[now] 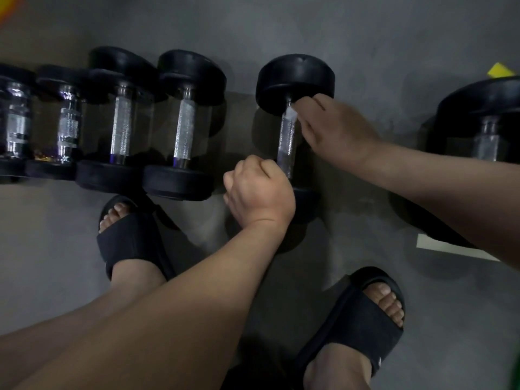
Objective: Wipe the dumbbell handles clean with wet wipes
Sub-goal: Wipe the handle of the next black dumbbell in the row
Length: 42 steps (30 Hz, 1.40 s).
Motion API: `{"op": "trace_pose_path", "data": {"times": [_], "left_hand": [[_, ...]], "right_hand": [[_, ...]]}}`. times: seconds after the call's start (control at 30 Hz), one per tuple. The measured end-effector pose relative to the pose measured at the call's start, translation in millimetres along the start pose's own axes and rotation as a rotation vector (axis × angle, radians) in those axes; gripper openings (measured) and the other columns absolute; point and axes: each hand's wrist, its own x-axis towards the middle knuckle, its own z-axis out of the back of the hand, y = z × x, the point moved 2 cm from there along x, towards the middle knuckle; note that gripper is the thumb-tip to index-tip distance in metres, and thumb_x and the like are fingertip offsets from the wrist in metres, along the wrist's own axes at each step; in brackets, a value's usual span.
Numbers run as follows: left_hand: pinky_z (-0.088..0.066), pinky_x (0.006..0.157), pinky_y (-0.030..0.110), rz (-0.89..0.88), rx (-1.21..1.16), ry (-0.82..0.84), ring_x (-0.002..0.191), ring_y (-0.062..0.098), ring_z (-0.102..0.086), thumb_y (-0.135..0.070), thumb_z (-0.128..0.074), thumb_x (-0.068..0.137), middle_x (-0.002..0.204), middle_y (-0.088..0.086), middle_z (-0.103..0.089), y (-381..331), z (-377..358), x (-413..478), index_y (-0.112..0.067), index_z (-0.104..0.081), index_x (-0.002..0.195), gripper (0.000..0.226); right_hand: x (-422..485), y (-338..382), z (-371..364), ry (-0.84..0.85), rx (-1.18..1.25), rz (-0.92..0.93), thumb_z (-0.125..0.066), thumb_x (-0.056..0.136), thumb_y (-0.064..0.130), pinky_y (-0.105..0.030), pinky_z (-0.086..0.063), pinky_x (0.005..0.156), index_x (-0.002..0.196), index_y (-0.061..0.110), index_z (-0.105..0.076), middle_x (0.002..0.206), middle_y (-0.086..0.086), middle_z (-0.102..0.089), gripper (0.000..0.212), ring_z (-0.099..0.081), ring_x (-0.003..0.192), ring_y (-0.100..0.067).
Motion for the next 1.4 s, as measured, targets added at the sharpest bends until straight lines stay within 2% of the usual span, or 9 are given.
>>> {"op": "trace_pose_path", "data": {"times": [0.33, 0.47, 0.57, 0.73, 0.83, 1.03, 1.23, 1.33, 1.4], "left_hand": [[-0.038, 0.094, 0.041, -0.011, 0.021, 0.001, 0.110, 0.024, -0.045, -0.028, -0.038, 0.099, 0.110, 0.000, -0.063, 1, -3, 0, -0.024, -0.054, 0.084, 0.022], [-0.038, 0.096, 0.042, -0.015, 0.022, -0.016, 0.111, 0.024, -0.046, -0.028, -0.038, 0.098, 0.109, -0.001, -0.064, 1, -5, -2, -0.022, -0.060, 0.087, 0.026], [-0.035, 0.095, 0.042, -0.029, 0.039, -0.024, 0.111, 0.024, -0.046, -0.029, -0.038, 0.098, 0.108, -0.001, -0.064, -4, -9, -8, -0.021, -0.061, 0.087, 0.026], [-0.035, 0.096, 0.043, -0.053, 0.090, -0.035, 0.111, 0.025, -0.046, -0.035, -0.031, 0.091, 0.109, -0.002, -0.065, -9, -17, -18, -0.020, -0.066, 0.095, 0.038], [-0.035, 0.096, 0.042, -0.051, 0.088, -0.042, 0.111, 0.024, -0.047, -0.036, -0.029, 0.090, 0.109, -0.002, -0.065, -12, -18, -20, -0.021, -0.067, 0.097, 0.041], [-0.034, 0.094, 0.042, -0.046, 0.050, -0.037, 0.110, 0.023, -0.047, -0.030, -0.037, 0.098, 0.108, -0.001, -0.064, -8, -14, -16, -0.020, -0.065, 0.095, 0.030], [-0.034, 0.092, 0.042, -0.063, 0.075, -0.043, 0.108, 0.022, -0.046, -0.032, -0.037, 0.097, 0.104, -0.003, -0.063, -10, -17, -20, -0.022, -0.064, 0.092, 0.029], [-0.035, 0.094, 0.043, -0.063, 0.078, -0.055, 0.109, 0.024, -0.047, -0.031, -0.038, 0.097, 0.106, -0.001, -0.064, -11, -18, -21, -0.021, -0.065, 0.093, 0.029], [-0.036, 0.095, 0.043, -0.059, 0.080, -0.060, 0.111, 0.024, -0.047, -0.030, -0.038, 0.097, 0.106, -0.001, -0.064, -12, -18, -21, -0.020, -0.065, 0.093, 0.029]], "right_hand": [[-2, 4, -7, 0.115, -0.020, -0.033, -0.045, 0.103, 0.017, -0.039, -0.040, 0.065, 0.147, 0.007, -0.044, 0.114, -0.022, -0.053, 0.045, -0.055, 0.084, -0.039], [2, 11, -1, 0.095, -0.086, -0.034, -0.033, 0.108, 0.038, -0.035, -0.033, 0.061, 0.107, 0.018, -0.054, 0.093, -0.002, -0.056, 0.029, -0.050, 0.072, -0.021], [1, 11, 0, 0.068, -0.054, -0.121, -0.028, 0.108, 0.050, -0.035, -0.029, 0.064, 0.088, 0.022, -0.040, 0.077, 0.008, -0.043, 0.036, -0.045, 0.069, -0.020], [1, 4, -1, 0.152, 0.005, -0.187, -0.023, 0.107, 0.046, -0.038, -0.027, 0.069, 0.120, 0.017, -0.049, 0.096, 0.003, -0.045, 0.041, -0.053, 0.093, -0.031], [-3, 3, 7, 0.228, -0.056, -0.095, -0.026, 0.107, 0.033, -0.036, -0.027, 0.068, 0.150, 0.017, -0.035, 0.120, -0.009, -0.046, 0.047, -0.050, 0.110, -0.032], [-19, -25, 11, 0.147, 0.237, -0.305, -0.039, 0.105, 0.050, -0.039, -0.043, 0.067, 0.090, 0.022, -0.054, 0.081, -0.002, -0.061, 0.035, -0.059, 0.075, -0.021], [-12, -14, 15, 0.158, -0.020, -0.009, -0.043, 0.105, 0.016, -0.040, -0.043, 0.067, 0.145, 0.007, -0.049, 0.115, -0.019, -0.056, 0.041, -0.055, 0.085, -0.037], [-9, -3, 9, 0.164, -0.109, 0.064, -0.032, 0.108, 0.022, -0.036, -0.032, 0.069, 0.138, 0.013, -0.050, 0.114, -0.014, -0.055, 0.036, -0.045, 0.083, -0.024], [-4, 4, 10, 0.094, -0.124, 0.044, -0.034, 0.109, 0.035, -0.032, -0.031, 0.061, 0.106, 0.019, -0.054, 0.092, -0.004, -0.059, 0.026, -0.050, 0.070, -0.018]]}}
